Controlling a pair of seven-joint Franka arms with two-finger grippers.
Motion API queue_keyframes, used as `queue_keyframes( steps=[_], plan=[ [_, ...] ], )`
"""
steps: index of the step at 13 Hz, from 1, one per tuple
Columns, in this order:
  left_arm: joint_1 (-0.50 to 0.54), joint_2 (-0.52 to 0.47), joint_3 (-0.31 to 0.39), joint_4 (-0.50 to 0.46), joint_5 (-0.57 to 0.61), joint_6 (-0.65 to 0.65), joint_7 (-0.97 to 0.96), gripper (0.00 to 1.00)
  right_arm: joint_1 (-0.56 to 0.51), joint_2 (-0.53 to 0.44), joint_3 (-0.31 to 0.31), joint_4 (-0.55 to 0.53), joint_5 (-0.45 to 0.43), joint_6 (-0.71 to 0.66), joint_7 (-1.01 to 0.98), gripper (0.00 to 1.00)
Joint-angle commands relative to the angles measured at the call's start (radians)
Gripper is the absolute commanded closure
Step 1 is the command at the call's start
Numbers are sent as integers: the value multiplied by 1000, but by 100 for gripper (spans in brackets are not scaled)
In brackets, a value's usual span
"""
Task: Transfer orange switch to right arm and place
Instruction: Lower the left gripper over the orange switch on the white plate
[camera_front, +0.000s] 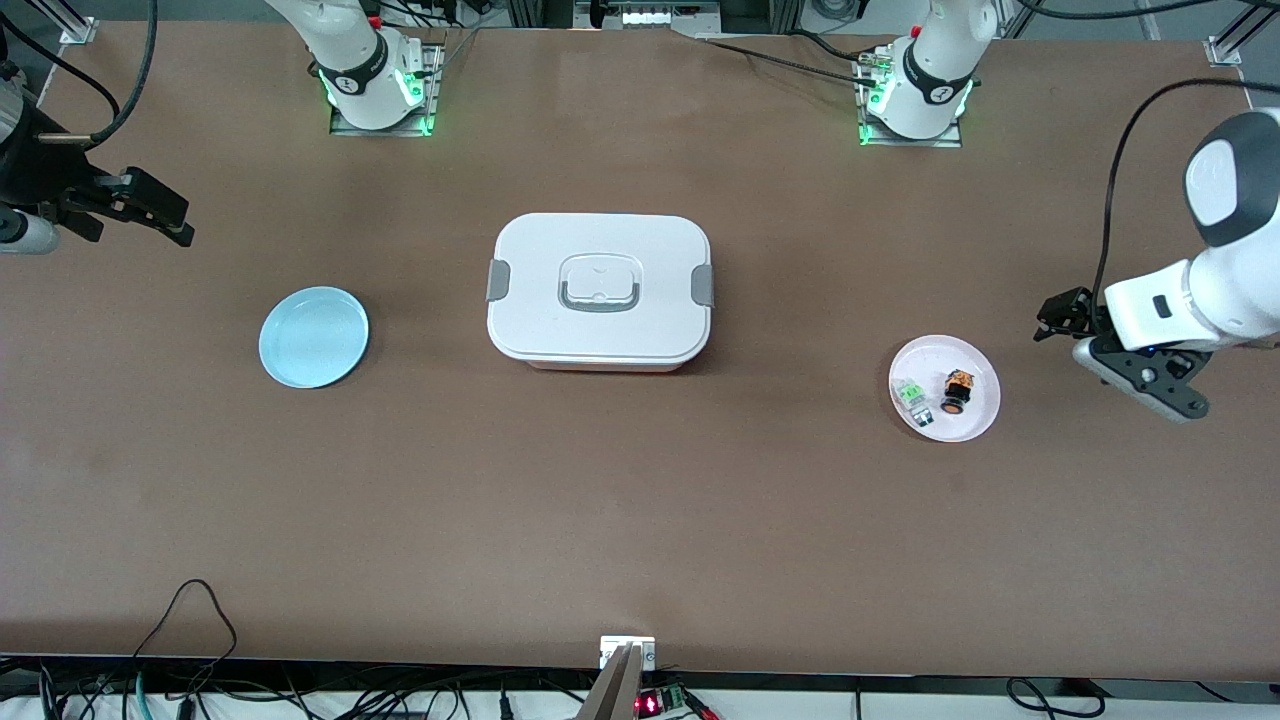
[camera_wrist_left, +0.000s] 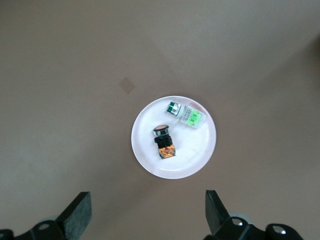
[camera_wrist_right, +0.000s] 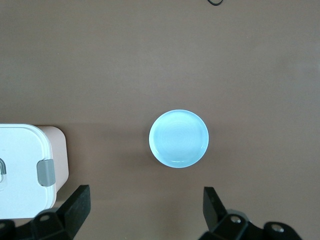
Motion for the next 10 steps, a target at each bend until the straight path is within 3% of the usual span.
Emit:
queue_keyframes(
  steps=[1, 10],
  plan=[
    [18, 36, -8, -62, 11, 112, 253, 0, -3, -28, -2, -31, 13, 20, -1, 0],
    [16, 160, -8, -266, 12, 425, 875, 0, -5, -14, -7, -25, 37, 35, -1, 0]
  ],
)
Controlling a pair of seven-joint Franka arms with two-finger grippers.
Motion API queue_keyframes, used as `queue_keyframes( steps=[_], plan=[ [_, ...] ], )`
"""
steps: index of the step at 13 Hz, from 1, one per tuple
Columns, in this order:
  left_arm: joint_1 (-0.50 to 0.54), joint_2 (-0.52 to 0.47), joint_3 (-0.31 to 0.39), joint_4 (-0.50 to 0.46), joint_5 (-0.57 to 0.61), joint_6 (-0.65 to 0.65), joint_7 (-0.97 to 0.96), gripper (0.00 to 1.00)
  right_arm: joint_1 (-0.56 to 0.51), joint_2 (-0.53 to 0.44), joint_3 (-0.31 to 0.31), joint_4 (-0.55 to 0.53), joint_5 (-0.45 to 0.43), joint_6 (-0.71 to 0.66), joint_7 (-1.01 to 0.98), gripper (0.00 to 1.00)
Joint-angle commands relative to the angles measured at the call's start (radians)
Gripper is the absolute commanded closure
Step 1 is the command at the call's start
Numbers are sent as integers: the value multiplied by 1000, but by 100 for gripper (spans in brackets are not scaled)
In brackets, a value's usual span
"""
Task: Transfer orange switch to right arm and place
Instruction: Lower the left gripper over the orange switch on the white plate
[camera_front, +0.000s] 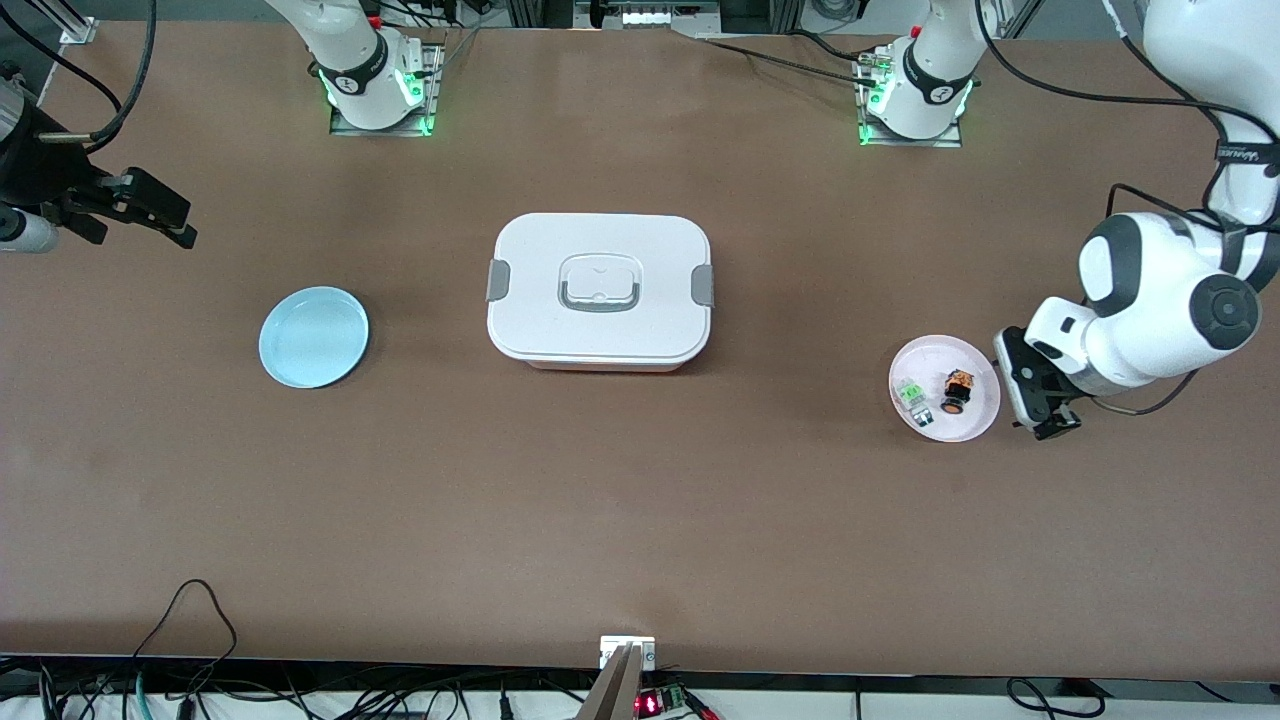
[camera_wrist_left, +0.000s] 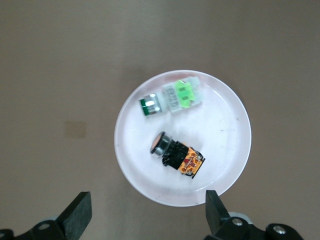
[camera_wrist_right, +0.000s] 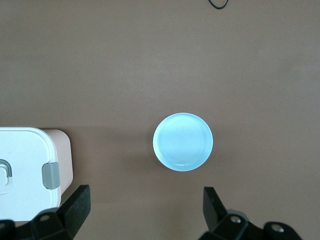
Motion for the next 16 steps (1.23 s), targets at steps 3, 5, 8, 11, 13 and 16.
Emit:
queue_keyframes(
  steps=[3, 5, 8, 11, 13, 16],
  plan=[
    [-7, 58, -7, -101, 14, 180, 270, 0, -4, -16, -10, -20, 20, 10, 5, 0],
    [-10, 70, -7, -110, 12, 199, 326, 0, -4, -16, -10, -20, 20, 9, 6, 0],
    [-10, 98, -7, -118, 9, 228, 360, 0, -4, -17, -11, -20, 20, 1, 6, 0],
    [-10, 107, -7, -139, 3, 268, 360, 0, -4, -17, -11, -20, 20, -2, 6, 0],
    [-10, 116, -7, -141, 2, 283, 360, 0, -6, -17, -11, -21, 20, -2, 6, 0],
    [-10, 124, -7, -141, 2, 290, 360, 37, -4, -17, -11, -21, 20, -2, 6, 0]
  ],
)
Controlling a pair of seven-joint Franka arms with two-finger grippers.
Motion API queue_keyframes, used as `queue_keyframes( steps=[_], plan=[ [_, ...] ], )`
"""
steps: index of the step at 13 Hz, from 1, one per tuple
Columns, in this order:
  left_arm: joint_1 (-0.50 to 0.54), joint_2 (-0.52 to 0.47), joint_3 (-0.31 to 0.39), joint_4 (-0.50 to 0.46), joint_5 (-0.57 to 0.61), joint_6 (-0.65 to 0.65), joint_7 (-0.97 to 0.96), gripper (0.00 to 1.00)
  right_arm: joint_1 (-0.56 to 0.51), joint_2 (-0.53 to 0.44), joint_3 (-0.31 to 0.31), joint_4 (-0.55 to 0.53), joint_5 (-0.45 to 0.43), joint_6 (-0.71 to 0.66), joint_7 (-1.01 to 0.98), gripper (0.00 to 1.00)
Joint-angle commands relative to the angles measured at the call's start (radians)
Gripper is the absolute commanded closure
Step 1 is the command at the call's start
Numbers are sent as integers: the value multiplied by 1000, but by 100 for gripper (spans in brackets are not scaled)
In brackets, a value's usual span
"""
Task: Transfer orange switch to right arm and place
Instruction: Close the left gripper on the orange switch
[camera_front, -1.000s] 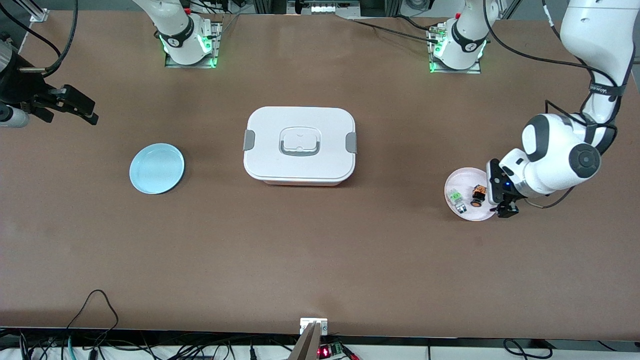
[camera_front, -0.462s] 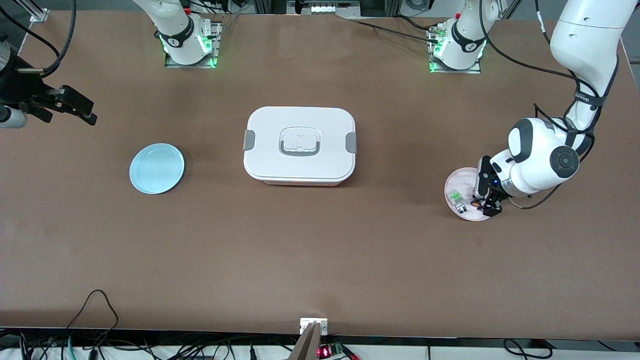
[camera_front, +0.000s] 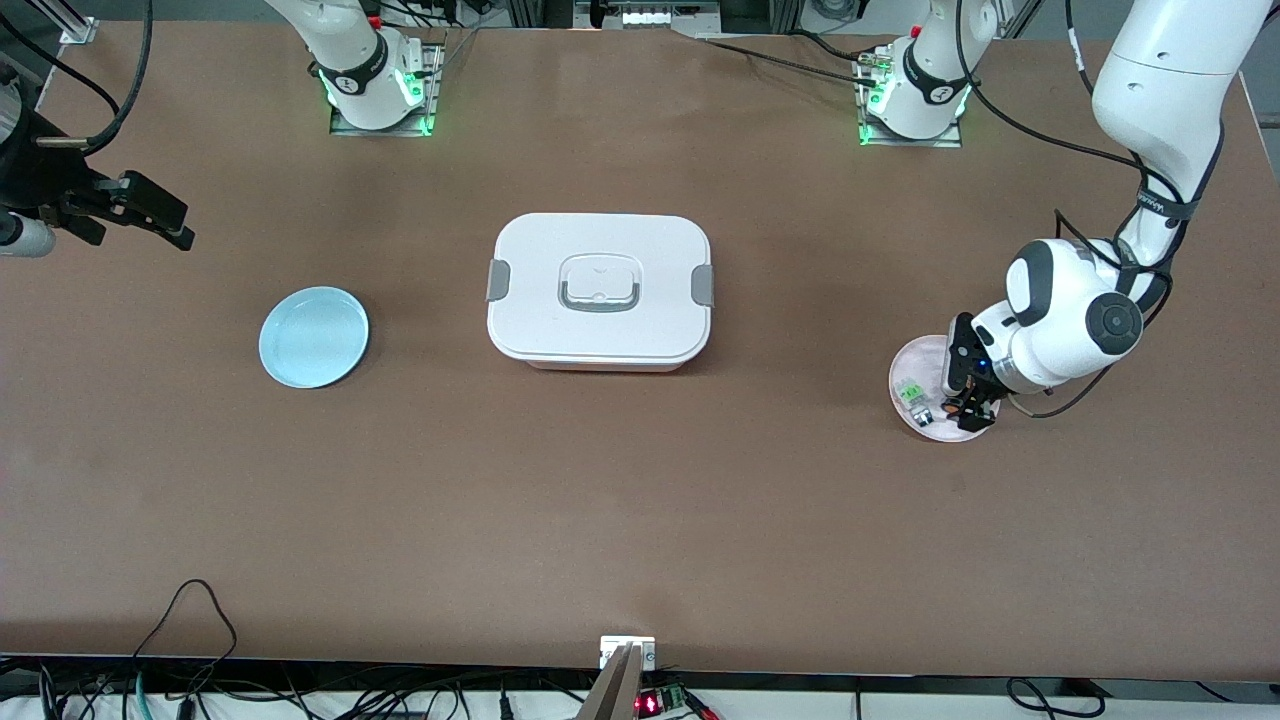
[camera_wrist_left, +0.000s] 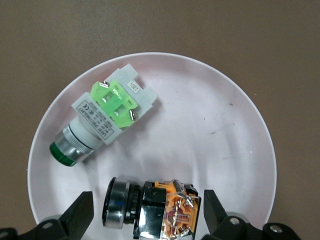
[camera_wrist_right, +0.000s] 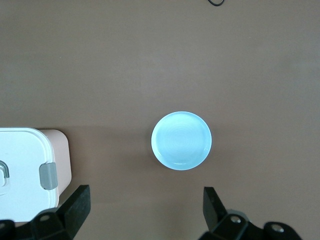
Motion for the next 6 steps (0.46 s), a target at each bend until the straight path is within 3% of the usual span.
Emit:
queue_keyframes(
  steps=[1, 2, 6],
  plan=[
    [-1, -1, 0, -6, 1, 16, 22, 67, -5, -17, -2, -14, 19, -2, 4, 0],
    [-1, -3, 0, -6, 1, 15, 22, 99, -5, -17, -2, -14, 19, -2, 4, 0],
    [11, -63, -4, 4, -3, -16, 16, 100, -5, -17, -2, -14, 19, -4, 1, 0]
  ],
)
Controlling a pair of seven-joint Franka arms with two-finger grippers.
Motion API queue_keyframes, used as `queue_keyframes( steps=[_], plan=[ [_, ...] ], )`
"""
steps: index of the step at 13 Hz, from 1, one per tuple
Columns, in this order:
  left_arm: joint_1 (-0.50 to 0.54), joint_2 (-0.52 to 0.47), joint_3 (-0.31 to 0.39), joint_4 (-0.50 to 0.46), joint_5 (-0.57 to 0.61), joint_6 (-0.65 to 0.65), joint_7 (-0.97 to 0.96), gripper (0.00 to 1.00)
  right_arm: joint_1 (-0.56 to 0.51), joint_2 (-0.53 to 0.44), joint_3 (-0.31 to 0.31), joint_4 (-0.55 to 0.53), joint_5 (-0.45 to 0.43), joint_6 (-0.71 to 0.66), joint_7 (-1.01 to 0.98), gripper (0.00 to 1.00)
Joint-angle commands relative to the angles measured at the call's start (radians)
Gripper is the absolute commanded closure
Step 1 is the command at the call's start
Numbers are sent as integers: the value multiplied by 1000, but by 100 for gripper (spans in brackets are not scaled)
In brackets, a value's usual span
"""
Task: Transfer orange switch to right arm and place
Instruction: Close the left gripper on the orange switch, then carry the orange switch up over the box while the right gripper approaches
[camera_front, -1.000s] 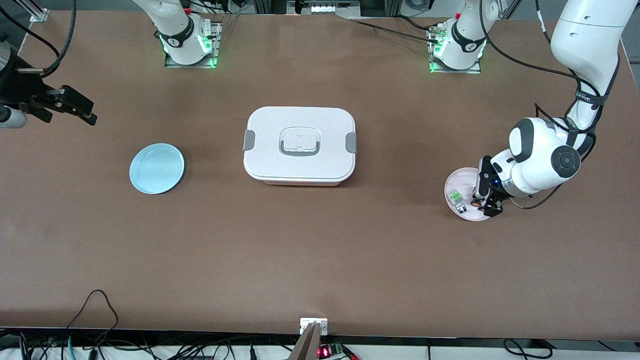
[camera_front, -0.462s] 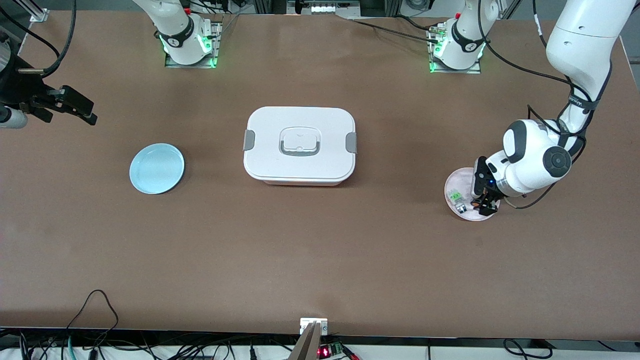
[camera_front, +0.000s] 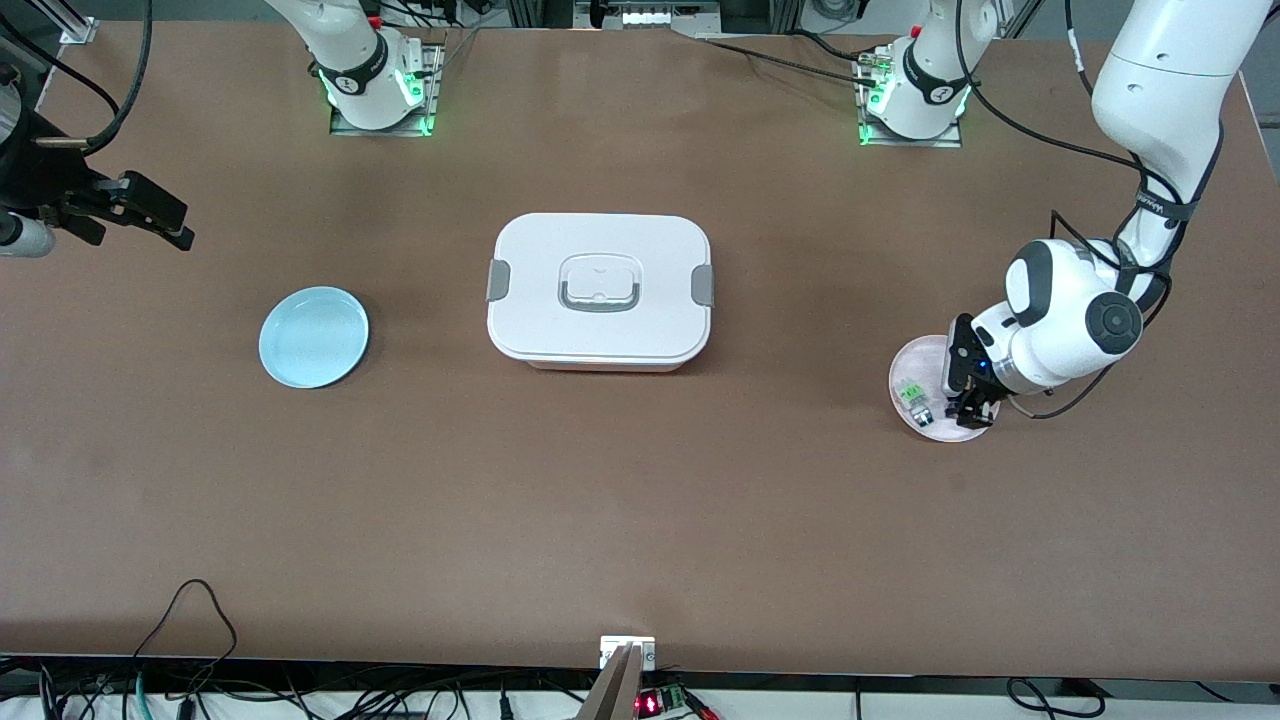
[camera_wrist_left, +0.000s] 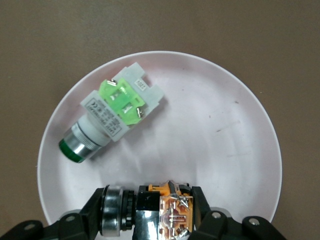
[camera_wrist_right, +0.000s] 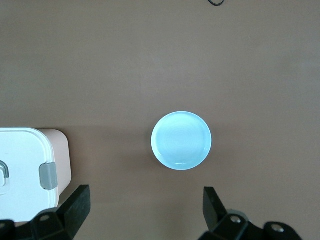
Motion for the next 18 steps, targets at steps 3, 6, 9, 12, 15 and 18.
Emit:
queue_keyframes(
  steps=[3, 6, 9, 12, 15, 18],
  plan=[
    [8, -113, -31, 8, -216, -94, 16, 100, -5, -17, -2, -14, 19, -3, 1, 0],
    [8, -153, -78, 28, -398, -230, 21, 100, -5, -17, -2, -14, 19, -3, -1, 0],
    [1, -161, -111, 100, -648, -474, 22, 100, -5, -17, -2, -14, 19, -3, -1, 0],
    [-1, -167, -149, 109, -964, -699, 22, 100, -5, -14, -2, -14, 19, -5, -1, 0],
    [-9, -166, -247, 142, -1227, -784, 22, 100, -8, -8, -2, -12, 19, -3, -4, 0],
    [-94, -159, -298, 210, -1466, -778, 16, 100, -8, -2, -2, -12, 19, -5, -4, 0]
  ],
)
